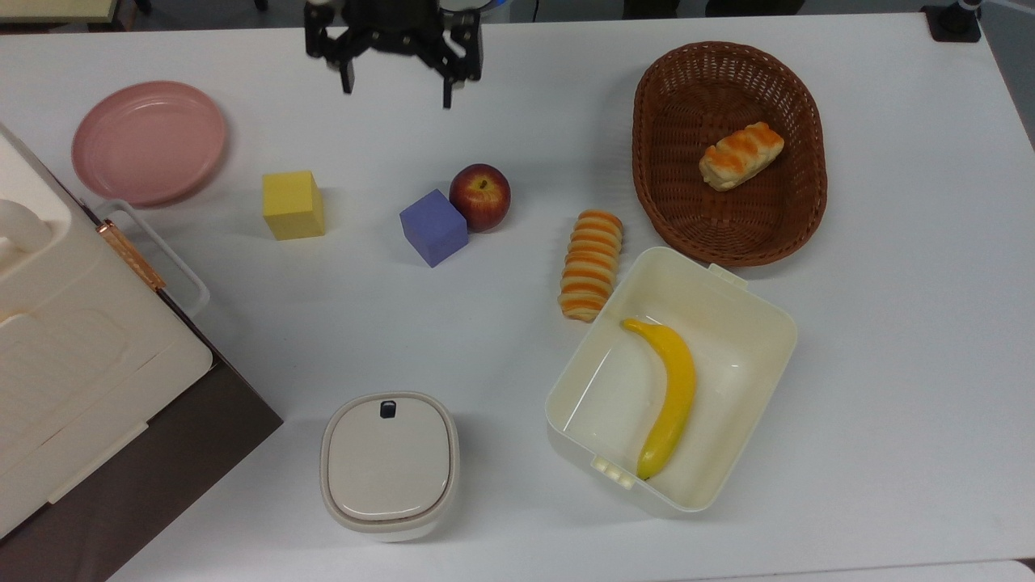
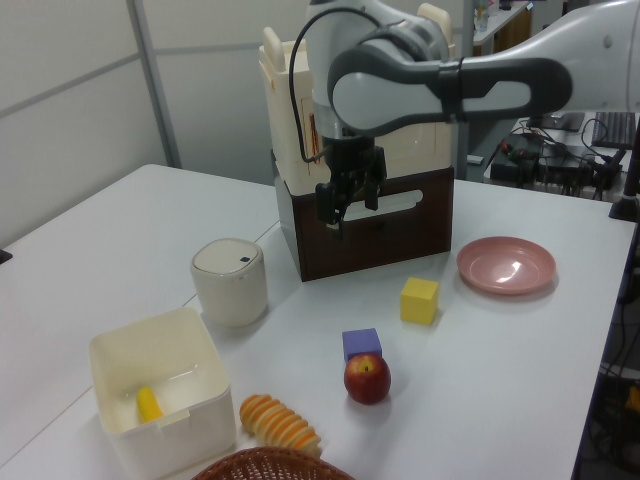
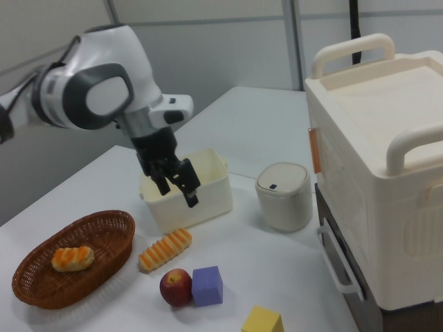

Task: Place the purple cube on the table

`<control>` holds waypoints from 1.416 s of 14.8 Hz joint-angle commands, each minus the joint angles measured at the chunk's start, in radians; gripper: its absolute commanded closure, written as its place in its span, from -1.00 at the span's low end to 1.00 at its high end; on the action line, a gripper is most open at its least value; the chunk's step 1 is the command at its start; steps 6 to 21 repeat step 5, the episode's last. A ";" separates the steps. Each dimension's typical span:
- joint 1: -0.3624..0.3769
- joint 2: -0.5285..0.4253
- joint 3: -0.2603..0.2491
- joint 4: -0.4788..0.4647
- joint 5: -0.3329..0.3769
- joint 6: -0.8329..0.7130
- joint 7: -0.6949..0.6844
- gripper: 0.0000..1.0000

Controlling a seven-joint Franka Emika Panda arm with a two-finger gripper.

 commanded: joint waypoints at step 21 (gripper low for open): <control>0.175 -0.084 -0.150 -0.045 0.067 -0.078 -0.001 -1.00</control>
